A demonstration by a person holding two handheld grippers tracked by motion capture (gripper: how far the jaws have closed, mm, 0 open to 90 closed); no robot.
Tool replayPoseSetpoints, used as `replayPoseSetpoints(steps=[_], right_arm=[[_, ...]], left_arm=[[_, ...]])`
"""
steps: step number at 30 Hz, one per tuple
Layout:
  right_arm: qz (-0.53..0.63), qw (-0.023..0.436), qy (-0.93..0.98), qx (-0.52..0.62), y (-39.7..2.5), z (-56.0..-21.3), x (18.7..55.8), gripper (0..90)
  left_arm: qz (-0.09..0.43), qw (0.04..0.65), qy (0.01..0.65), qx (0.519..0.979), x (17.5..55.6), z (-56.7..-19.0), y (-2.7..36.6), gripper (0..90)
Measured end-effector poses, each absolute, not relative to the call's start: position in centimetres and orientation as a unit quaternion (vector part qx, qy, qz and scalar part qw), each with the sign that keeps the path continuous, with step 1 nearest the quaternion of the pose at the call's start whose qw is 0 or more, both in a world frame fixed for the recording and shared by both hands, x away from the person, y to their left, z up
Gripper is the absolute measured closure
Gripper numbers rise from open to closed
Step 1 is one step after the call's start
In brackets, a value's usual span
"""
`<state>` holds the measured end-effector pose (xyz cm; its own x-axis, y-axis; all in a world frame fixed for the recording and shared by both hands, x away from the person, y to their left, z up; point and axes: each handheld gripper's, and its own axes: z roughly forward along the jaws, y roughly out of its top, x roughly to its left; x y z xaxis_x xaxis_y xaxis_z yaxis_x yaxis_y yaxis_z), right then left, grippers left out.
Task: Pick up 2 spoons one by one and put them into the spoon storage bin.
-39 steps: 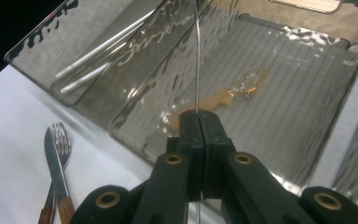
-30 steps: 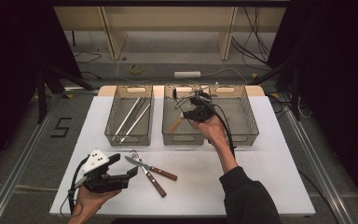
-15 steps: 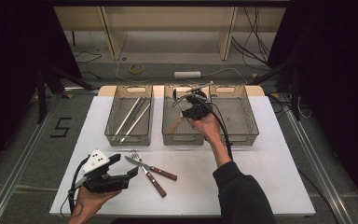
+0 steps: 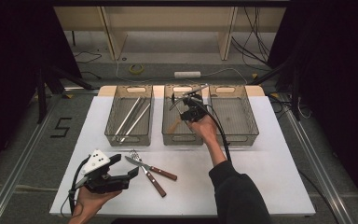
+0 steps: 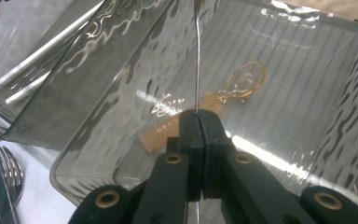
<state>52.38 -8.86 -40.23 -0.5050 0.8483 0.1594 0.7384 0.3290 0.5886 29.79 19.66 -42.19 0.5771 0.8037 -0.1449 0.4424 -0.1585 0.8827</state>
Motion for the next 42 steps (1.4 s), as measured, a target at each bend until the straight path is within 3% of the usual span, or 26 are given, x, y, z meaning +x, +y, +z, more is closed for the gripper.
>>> replayPoseSetpoints(steps=[8,10,23,42], right_arm=[[0.306,0.082,0.812,0.49,-8.7,-40.7,52.5,87.7],[0.313,0.078,0.811,0.488,-8.8,-40.6,52.5,76.8],[0.361,0.072,0.826,0.427,-9.8,-38.5,50.0,48.3],[0.397,0.06,0.855,0.327,-10.7,-38.6,42.7,39.9]], left_arm=[[0.183,0.493,0.422,0.738,29.8,-42.2,19.7,17.7],[0.183,0.493,0.423,0.738,29.8,-42.2,19.7,17.7],[0.184,0.492,0.423,0.739,29.8,-42.2,19.6,17.6],[0.183,0.486,0.423,0.742,29.9,-42.3,19.7,17.3]])
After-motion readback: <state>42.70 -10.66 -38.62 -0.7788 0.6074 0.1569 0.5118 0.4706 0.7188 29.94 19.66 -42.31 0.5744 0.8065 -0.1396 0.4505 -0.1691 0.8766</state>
